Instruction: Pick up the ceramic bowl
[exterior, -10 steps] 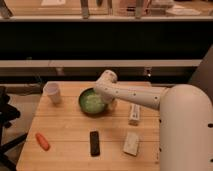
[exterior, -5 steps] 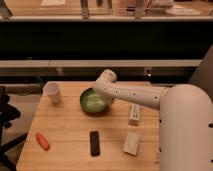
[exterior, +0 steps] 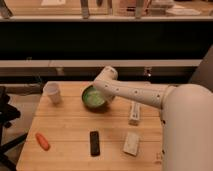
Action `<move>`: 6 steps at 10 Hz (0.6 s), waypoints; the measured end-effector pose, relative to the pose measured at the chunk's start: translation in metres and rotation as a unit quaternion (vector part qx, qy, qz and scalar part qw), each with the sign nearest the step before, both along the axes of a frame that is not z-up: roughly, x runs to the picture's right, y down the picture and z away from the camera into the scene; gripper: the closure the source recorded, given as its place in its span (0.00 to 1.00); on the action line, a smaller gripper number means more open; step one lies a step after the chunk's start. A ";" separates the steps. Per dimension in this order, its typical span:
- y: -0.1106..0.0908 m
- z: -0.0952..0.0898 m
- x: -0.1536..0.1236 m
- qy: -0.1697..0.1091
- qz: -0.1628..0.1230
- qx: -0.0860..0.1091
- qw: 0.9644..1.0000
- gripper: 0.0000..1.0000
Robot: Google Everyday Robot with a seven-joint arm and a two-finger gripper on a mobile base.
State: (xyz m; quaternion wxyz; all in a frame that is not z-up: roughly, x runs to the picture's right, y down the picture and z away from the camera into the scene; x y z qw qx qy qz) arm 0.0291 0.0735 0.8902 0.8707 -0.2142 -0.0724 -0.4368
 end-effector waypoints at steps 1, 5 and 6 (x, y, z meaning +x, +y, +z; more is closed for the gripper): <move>-0.001 -0.002 -0.002 -0.002 -0.003 0.001 1.000 1.00; -0.007 -0.009 -0.004 -0.006 -0.018 0.002 1.000 1.00; -0.008 -0.010 -0.005 -0.008 -0.021 0.002 1.000 1.00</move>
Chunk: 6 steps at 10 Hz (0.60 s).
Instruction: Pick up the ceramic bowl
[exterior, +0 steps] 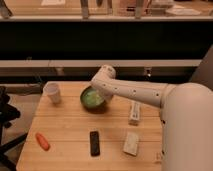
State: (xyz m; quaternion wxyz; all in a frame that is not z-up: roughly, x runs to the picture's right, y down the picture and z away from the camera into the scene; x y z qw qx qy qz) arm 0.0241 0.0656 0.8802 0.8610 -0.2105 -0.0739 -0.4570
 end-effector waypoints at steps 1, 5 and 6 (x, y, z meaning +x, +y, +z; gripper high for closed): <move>-0.001 -0.001 -0.001 -0.002 -0.003 0.000 1.000 1.00; -0.005 -0.006 -0.005 -0.009 -0.019 -0.002 1.000 1.00; -0.006 -0.007 -0.006 -0.012 -0.022 -0.001 1.000 1.00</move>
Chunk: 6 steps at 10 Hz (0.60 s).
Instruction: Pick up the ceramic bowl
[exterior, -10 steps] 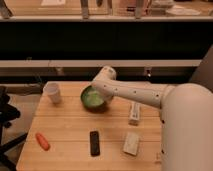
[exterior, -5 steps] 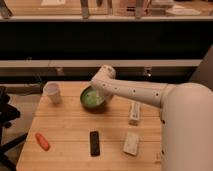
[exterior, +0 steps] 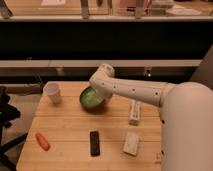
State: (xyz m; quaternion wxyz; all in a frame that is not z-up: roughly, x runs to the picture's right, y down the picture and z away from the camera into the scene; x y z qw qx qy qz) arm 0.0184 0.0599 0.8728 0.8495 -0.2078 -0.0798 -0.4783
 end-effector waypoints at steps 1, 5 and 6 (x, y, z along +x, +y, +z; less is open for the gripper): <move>-0.001 -0.001 -0.001 -0.002 -0.003 0.000 1.000 1.00; -0.004 -0.006 -0.002 -0.008 -0.015 0.001 1.000 1.00; -0.005 -0.007 -0.003 -0.009 -0.018 0.002 1.000 1.00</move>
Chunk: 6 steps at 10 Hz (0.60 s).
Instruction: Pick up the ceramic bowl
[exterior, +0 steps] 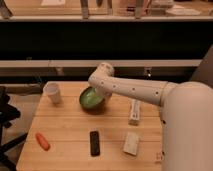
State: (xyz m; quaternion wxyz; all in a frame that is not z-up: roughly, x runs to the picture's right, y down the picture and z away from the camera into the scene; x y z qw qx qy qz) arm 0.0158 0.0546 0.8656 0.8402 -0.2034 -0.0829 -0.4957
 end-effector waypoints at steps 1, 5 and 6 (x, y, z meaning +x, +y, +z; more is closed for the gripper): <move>-0.001 -0.001 0.000 -0.001 -0.002 0.000 1.000 1.00; -0.004 -0.005 -0.001 -0.004 -0.012 0.001 1.000 1.00; -0.005 -0.006 -0.001 -0.005 -0.014 0.001 1.000 1.00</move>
